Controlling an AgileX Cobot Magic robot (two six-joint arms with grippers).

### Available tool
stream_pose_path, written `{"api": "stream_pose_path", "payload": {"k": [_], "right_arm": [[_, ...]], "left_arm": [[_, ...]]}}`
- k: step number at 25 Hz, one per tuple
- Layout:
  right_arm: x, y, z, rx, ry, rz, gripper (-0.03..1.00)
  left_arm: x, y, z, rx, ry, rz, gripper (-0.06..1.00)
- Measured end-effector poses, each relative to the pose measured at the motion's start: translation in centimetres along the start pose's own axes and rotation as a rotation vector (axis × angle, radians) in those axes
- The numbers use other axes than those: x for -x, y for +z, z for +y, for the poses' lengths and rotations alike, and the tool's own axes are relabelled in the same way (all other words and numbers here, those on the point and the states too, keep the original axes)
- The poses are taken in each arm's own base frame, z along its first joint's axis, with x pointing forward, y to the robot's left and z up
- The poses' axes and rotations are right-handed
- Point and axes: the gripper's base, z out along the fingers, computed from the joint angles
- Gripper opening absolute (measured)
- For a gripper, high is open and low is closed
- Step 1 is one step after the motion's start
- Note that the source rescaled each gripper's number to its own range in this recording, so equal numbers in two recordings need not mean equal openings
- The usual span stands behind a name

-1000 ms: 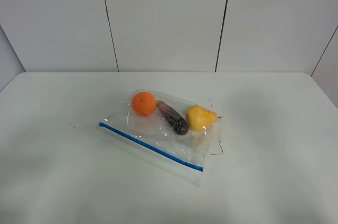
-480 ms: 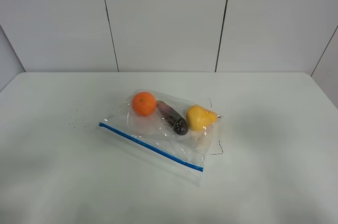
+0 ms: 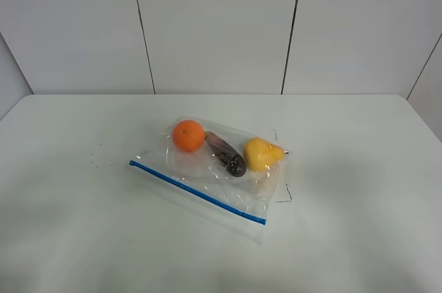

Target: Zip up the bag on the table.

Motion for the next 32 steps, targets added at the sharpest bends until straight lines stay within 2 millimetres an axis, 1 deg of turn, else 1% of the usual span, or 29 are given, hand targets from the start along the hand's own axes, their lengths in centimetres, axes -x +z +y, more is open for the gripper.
{"api": "stream_pose_path", "payload": {"k": [3,5,9,14,32], "right_arm": [[-0.3,0.3,-0.3,-0.028,-0.021,0.018,1.0],[-1.2,1.0,-0.5,-0.037,-0.023,0.056,1.0],[-3.4,2.7,-0.7,-0.035,-0.011,0.155,1.0],[-4.6,3.1,-0.8,-0.035,-0.009,0.233,1.0],[-4.7,3.2,-0.8,-0.037,-0.004,0.242,1.0]], "left_arm": [[0.0,0.0,0.0,0.0,0.0,0.0,1.0],[0.0,0.0,0.0,0.001,0.0,0.0,1.0],[0.0,0.0,0.0,0.001,0.0,0.0,1.0],[0.0,0.0,0.0,0.001,0.0,0.0,1.0],[0.0,0.0,0.0,0.001,0.0,0.0,1.0]]}}
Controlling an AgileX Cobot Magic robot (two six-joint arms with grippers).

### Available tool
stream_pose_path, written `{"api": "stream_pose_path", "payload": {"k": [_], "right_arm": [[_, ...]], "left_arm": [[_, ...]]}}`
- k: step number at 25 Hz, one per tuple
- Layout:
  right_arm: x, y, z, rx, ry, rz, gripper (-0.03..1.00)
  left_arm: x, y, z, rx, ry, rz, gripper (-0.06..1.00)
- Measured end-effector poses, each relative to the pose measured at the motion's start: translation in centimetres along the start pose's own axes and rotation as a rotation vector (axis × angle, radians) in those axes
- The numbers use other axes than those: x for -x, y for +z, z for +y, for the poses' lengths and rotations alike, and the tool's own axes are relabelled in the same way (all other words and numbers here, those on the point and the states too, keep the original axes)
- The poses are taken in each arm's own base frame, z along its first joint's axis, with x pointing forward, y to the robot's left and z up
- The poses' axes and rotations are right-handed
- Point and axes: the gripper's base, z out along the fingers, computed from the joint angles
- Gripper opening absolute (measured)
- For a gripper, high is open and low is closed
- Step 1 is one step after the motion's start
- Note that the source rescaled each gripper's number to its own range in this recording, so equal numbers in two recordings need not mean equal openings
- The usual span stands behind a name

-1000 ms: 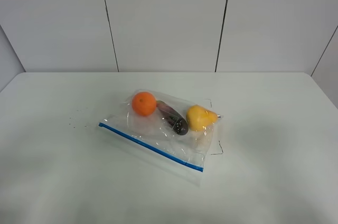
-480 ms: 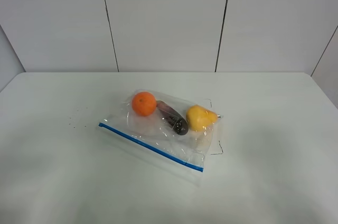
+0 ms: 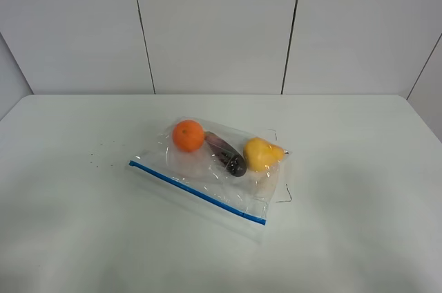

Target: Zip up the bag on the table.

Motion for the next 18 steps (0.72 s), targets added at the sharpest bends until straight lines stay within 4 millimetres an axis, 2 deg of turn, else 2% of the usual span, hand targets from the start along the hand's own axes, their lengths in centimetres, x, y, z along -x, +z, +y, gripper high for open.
{"api": "stream_pose_path", "payload": {"k": [18], "right_arm": [[0.02,0.0,0.1,0.011,0.007,-0.002,1.0]], "left_arm": [[0.0,0.0,0.0,0.0,0.0,0.0,1.0]]}}
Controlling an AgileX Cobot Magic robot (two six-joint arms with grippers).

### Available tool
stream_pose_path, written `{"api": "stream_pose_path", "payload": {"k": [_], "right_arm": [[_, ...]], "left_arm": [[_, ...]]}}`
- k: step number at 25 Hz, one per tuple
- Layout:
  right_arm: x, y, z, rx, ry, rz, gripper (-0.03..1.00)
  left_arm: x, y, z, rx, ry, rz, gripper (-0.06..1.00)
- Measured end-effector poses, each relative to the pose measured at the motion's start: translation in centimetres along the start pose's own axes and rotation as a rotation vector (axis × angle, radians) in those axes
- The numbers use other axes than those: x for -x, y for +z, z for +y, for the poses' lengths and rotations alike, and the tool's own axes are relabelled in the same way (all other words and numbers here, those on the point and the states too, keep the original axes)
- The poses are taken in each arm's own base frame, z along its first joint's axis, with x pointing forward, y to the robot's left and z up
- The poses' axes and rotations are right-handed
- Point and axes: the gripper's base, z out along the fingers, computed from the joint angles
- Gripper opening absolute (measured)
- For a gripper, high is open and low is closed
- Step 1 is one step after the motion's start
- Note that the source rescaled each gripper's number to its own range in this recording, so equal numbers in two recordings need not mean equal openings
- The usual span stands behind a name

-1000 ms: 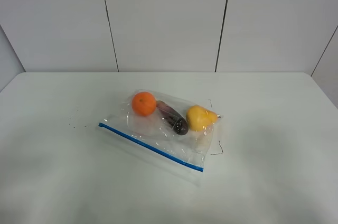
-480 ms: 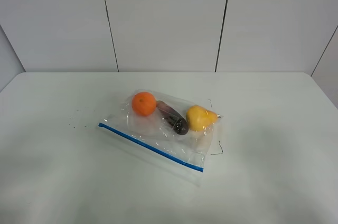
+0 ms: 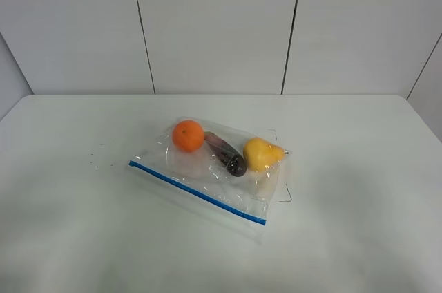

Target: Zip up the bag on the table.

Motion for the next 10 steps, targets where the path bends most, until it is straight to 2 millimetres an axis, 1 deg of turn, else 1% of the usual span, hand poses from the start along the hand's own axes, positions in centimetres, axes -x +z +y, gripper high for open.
{"api": "stream_pose_path", "payload": {"k": [10], "right_arm": [[0.0,0.0,0.01,0.002,0.001,0.0,1.0]], "left_arm": [[0.0,0.0,0.0,0.0,0.0,0.0,1.0]]}}
